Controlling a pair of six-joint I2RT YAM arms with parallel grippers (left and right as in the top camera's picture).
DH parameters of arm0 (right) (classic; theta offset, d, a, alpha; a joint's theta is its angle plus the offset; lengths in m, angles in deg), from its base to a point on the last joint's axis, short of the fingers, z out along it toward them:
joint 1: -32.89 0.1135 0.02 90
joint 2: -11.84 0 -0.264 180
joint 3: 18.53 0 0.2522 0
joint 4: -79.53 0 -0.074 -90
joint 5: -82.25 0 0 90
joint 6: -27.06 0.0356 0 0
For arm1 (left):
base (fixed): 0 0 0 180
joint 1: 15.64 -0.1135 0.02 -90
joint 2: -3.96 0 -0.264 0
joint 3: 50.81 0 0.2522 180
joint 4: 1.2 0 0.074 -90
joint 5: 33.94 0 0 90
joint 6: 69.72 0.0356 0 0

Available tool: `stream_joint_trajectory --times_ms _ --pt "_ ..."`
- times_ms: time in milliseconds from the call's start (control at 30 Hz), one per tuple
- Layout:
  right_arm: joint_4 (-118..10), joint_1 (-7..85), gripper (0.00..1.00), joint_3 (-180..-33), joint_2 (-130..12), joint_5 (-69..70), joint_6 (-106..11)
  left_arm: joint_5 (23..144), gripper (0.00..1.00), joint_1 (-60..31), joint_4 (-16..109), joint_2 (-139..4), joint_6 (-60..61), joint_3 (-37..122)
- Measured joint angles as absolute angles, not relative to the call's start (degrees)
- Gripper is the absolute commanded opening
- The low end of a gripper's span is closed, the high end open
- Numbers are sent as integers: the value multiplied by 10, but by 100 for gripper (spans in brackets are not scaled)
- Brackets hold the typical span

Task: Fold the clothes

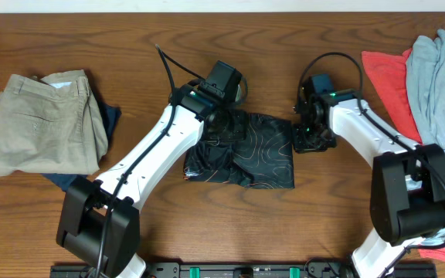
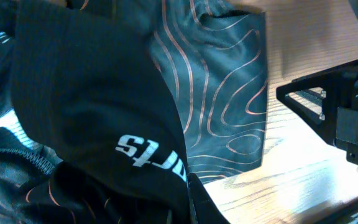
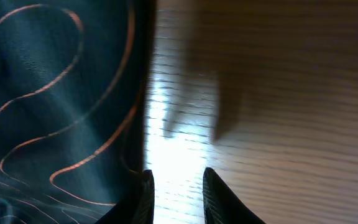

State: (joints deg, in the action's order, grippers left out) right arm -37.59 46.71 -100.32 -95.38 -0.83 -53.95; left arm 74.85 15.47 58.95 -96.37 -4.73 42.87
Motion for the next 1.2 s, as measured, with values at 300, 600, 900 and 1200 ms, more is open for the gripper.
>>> stream_joint_trajectory --times_ms 300,600,900,1200 --pt "-386 485 27 -1003 -965 -2 -539 736 6 144 600 -932 -42 429" --pt "-394 500 27 -1003 -965 -2 -539 736 6 148 610 -877 -39 434" --pt "-395 500 28 -1003 -965 -2 -539 735 6 195 606 -894 -39 434" --pt "-395 501 29 -1003 -965 -2 -539 735 6 232 538 -954 -51 434"
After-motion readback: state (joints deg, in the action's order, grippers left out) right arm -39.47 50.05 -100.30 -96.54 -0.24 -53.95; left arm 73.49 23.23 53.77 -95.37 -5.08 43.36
